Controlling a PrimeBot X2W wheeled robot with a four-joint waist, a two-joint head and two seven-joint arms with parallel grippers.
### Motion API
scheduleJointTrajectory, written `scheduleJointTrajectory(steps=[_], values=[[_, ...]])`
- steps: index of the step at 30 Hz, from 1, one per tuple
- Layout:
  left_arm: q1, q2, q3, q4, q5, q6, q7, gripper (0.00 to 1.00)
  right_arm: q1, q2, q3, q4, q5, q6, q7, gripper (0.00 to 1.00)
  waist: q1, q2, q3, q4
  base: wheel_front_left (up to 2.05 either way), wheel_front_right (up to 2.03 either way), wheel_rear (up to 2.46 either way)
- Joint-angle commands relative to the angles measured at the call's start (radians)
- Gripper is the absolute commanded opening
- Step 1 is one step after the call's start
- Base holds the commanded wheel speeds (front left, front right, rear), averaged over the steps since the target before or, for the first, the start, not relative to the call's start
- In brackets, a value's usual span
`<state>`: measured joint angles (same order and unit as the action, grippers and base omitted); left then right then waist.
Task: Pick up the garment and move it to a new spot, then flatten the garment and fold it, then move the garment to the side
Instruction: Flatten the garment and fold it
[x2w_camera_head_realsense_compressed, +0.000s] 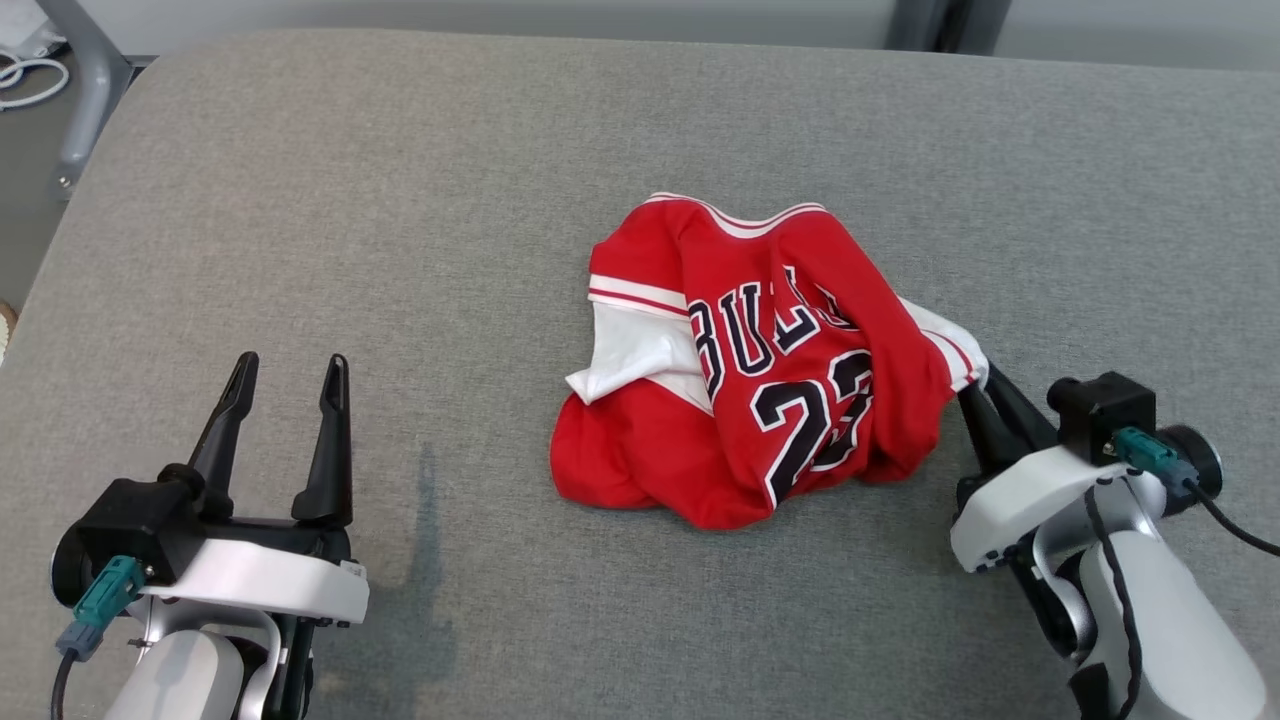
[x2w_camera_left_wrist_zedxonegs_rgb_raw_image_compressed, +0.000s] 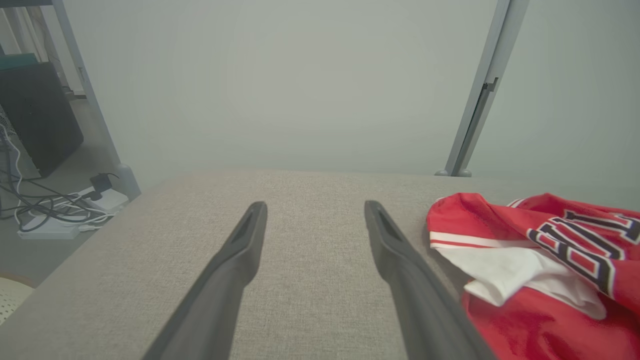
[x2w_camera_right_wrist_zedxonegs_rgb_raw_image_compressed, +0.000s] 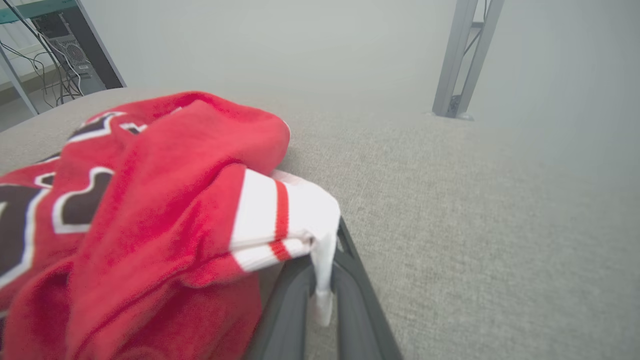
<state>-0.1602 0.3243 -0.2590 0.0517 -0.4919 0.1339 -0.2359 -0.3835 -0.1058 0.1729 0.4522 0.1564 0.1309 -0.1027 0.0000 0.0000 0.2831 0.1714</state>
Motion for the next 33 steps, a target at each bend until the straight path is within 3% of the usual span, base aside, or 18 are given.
scheduleJointTrajectory(steps=[1, 7, 16, 21, 27, 33], values=[[-0.019, 0.001, 0.006, 0.007, 0.0, -0.003, -0.006, 1.0, -0.022, -0.018, 0.003, -0.024, -0.023, 0.0, -0.027, 0.0, 0.0, 0.0, -0.004, -0.01, 0.0, 0.0, 0.0], [-0.009, 0.0, 0.009, 0.027, 0.002, -0.01, -0.016, 1.0, -0.073, -0.046, 0.043, -0.193, -0.098, 0.0, -0.037, 0.0, 0.0, 0.0, -0.028, -0.051, 0.0, 0.0, 0.0], [0.009, -0.002, 0.007, 0.031, 0.007, -0.003, -0.02, 1.0, -0.176, -0.065, 0.132, -0.462, -0.08, 0.0, 0.092, 0.0, 0.0, 0.0, -0.067, -0.103, 0.0, 0.0, 0.0], [0.021, -0.002, 0.0, 0.024, 0.009, 0.001, -0.018, 1.0, -0.179, -0.06, 0.071, -0.577, -0.076, 0.0, 0.14, 0.0, 0.0, 0.0, -0.078, -0.13, 0.0, 0.0, 0.0], [0.016, -0.003, -0.007, 0.018, 0.012, 0.007, -0.014, 1.0, -0.044, -0.046, -0.047, -0.61, -0.066, 0.0, 0.18, 0.0, 0.0, 0.0, -0.073, -0.148, 0.0, 0.0, 0.0], [0.0, -0.001, -0.019, 0.017, 0.012, -0.002, -0.01, 1.0, 0.147, -0.018, -0.18, -0.451, -0.032, 0.0, 0.126, 0.0, 0.0, 0.0, -0.054, -0.166, 0.0, 0.0, 0.0]])
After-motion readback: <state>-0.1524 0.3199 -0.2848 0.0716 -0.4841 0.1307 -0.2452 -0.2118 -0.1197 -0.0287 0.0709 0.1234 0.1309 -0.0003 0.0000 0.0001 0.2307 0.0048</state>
